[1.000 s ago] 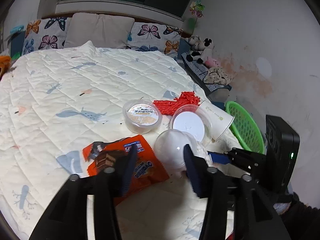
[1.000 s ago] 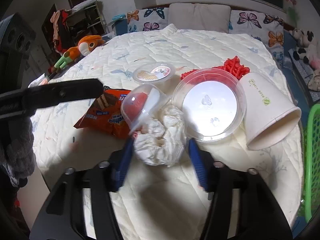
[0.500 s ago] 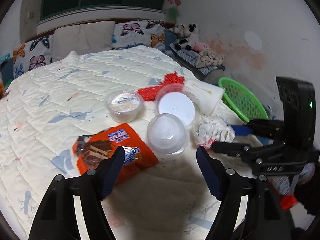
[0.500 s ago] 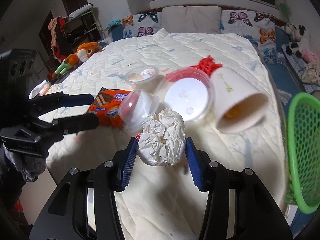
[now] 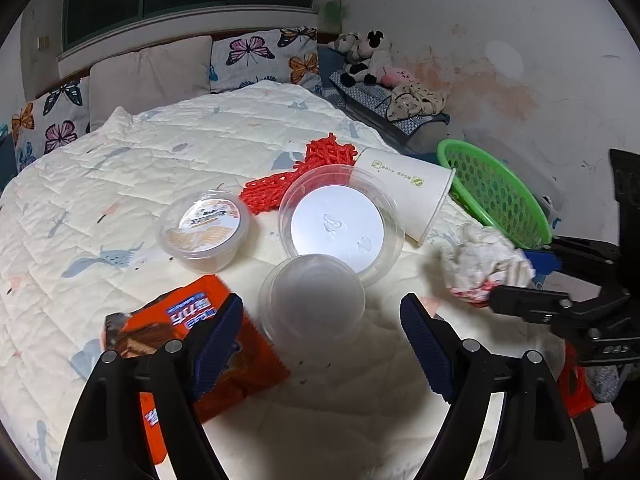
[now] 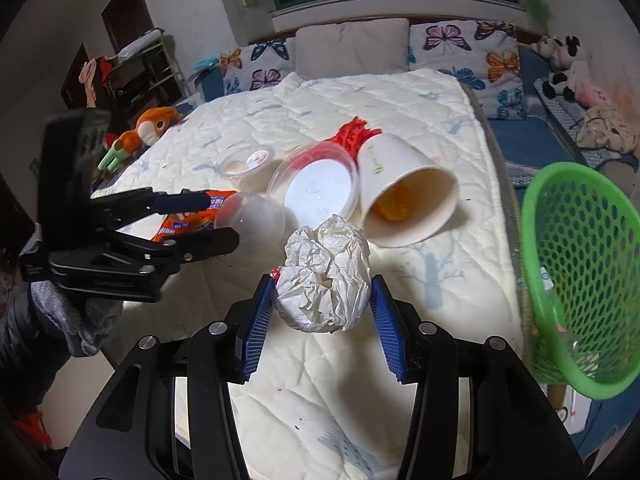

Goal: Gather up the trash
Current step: 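Grasp the crumpled tissue with the right tool while the left tool grasps the clear plastic cup, then carry tissue and clear cup over the green basket and open both tools to drop them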

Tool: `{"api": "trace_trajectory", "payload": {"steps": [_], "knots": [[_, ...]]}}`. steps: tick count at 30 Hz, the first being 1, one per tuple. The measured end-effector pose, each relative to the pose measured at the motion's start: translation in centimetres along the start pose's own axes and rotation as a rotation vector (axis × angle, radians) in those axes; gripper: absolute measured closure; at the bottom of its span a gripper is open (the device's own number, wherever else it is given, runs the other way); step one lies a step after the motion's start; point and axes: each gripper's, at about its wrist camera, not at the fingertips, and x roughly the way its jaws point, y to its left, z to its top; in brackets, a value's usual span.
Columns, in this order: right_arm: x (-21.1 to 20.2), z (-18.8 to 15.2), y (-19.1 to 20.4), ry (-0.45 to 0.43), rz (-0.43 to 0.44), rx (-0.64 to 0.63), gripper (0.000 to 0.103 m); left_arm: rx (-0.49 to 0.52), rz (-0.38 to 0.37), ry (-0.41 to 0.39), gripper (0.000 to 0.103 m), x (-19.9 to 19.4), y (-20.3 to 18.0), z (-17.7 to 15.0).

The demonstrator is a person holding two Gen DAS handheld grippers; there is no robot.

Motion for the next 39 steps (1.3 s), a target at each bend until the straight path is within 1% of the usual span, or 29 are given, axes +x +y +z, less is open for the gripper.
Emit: {"api": "trace_trajectory", "payload": {"steps": [4,11,15,20,27,33,39], "knots": [[-0.9,-0.1,-1.1,-0.016,-0.022,0.025,0.053,0.004,0.018,0.006,0.028,0.8,-0.3,0.3],[-2.2,-0.5,-2.7,-0.036,-0.059,0.064,0.053,-0.010,0.043,0.031,0.048,2.0,-0.5,0.3],[-3.0,-0.7,-3.6,-0.048,-0.079,0.085,0.053,-0.021,0.050,0.022,0.049,1.7,-0.3,0.2],[-3.8,-0.9,-5.1,-0.066,-0.107,0.117,0.053,-0.038,0.049,0.002,0.049,0.2,-0.1,0.1],[-4.9,-0.7,-7.5,-0.084,-0.156,0.154,0.053,-0.060,0.019,-0.038,0.049,-2.2,-0.5,0.8],[-5.7,-0.7,-10.9,-0.091,-0.222,0.202,0.053,-0.043,-0.026,-0.080,0.049,-3.5,-2.4,2.8],[-6.4,-1.3,-14.7,-0.076,-0.300,0.252,0.053,-0.010,-0.068,-0.105,0.049,-3.5,-4.8,5.3]]}}
